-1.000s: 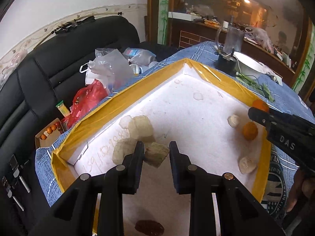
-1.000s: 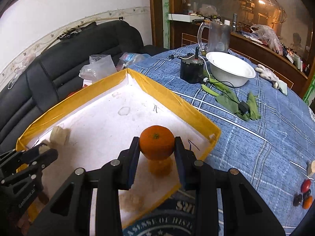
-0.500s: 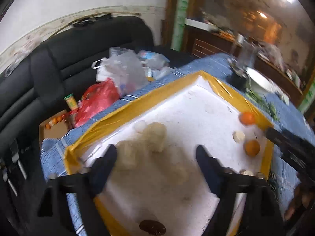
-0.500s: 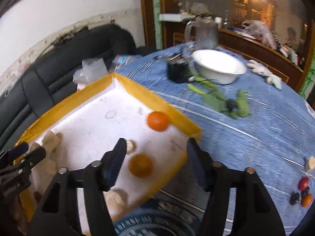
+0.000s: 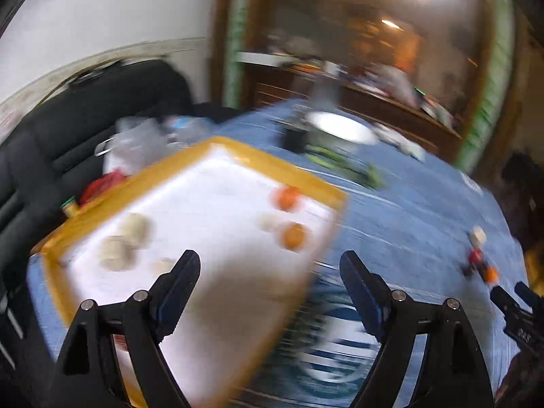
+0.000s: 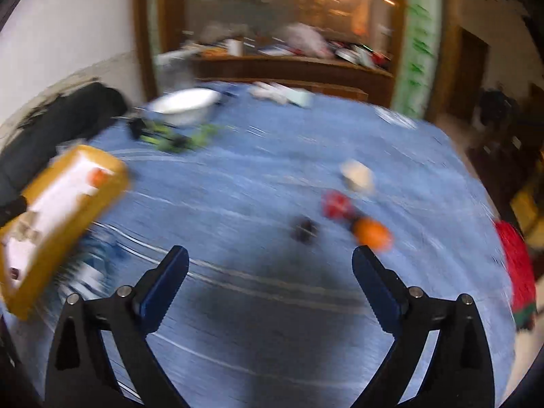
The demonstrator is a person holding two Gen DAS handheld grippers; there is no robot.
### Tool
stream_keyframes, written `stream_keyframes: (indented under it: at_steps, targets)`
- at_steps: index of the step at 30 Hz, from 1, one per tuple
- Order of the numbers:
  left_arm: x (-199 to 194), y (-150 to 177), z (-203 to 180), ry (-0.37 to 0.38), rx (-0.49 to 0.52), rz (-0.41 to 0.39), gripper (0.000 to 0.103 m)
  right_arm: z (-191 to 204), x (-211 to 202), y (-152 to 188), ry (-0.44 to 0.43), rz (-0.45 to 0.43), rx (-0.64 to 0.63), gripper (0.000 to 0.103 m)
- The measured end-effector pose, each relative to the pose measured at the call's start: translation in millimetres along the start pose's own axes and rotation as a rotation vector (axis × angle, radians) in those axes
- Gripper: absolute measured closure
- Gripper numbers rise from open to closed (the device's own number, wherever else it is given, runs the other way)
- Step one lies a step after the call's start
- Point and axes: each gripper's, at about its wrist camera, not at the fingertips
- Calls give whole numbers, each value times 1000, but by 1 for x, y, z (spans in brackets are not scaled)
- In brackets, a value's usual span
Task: Organize fruits
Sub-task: 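Move both open tools back to the remaining fruits on the table, then grasp a brown ball with the right tool while the left tool grasps a dark ball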
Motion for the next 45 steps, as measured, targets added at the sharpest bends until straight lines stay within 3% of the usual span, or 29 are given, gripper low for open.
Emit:
stream_keyframes:
  at_steps: [7, 10, 16, 18, 20, 24, 26, 31, 36, 38, 39, 40, 42, 45]
  targets:
    - [25, 19, -105, 125, 258, 63, 19, -75, 11, 23, 80, 53, 106, 6]
    - [36, 27, -139, 170, 347, 81, 19, -84, 21, 20, 85, 57, 106, 6]
    - [54, 36, -175, 204, 413, 123, 19, -89, 41, 8, 76, 49, 91, 7]
    - [58, 34, -182, 211, 415, 122, 19, -89, 50, 1, 76, 55, 80, 15]
    - [60, 33, -186, 218, 415, 117, 19, -89, 59, -6, 66, 68, 87, 31]
    - [69, 29, -197, 231, 405, 116, 19, -90, 81, -20, 42, 113, 101, 42]
    - [71, 27, -200, 241, 403, 112, 19, -90, 85, -24, 27, 113, 100, 67]
    - [77, 27, -222, 278, 433, 99, 19, -96, 80, -20, 32, 118, 118, 67]
    - [93, 29, -253, 309, 474, 139, 20, -118, 65, -4, 49, 107, 189, 67]
    - [100, 27, -265, 323, 481, 158, 33, -124, 62, 0, 49, 106, 207, 67]
    - [104, 26, -272, 309, 504, 168, 46, -126, 60, 2, 48, 103, 216, 67]
    - [108, 26, -277, 292, 524, 185, 75, -128, 59, 4, 50, 102, 219, 67]
    - [110, 26, -280, 269, 529, 186, 81, -129, 58, 5, 51, 103, 219, 67]
    - [105, 30, -275, 255, 532, 180, 82, -128, 56, 7, 48, 103, 218, 67]
Point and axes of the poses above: each gripper's, at about its wrist camera, not at the fingertips, and x roughly the way its jaws point, z to its left, y to its underside, and after that the axes turned 7 degrees about z, right-handed
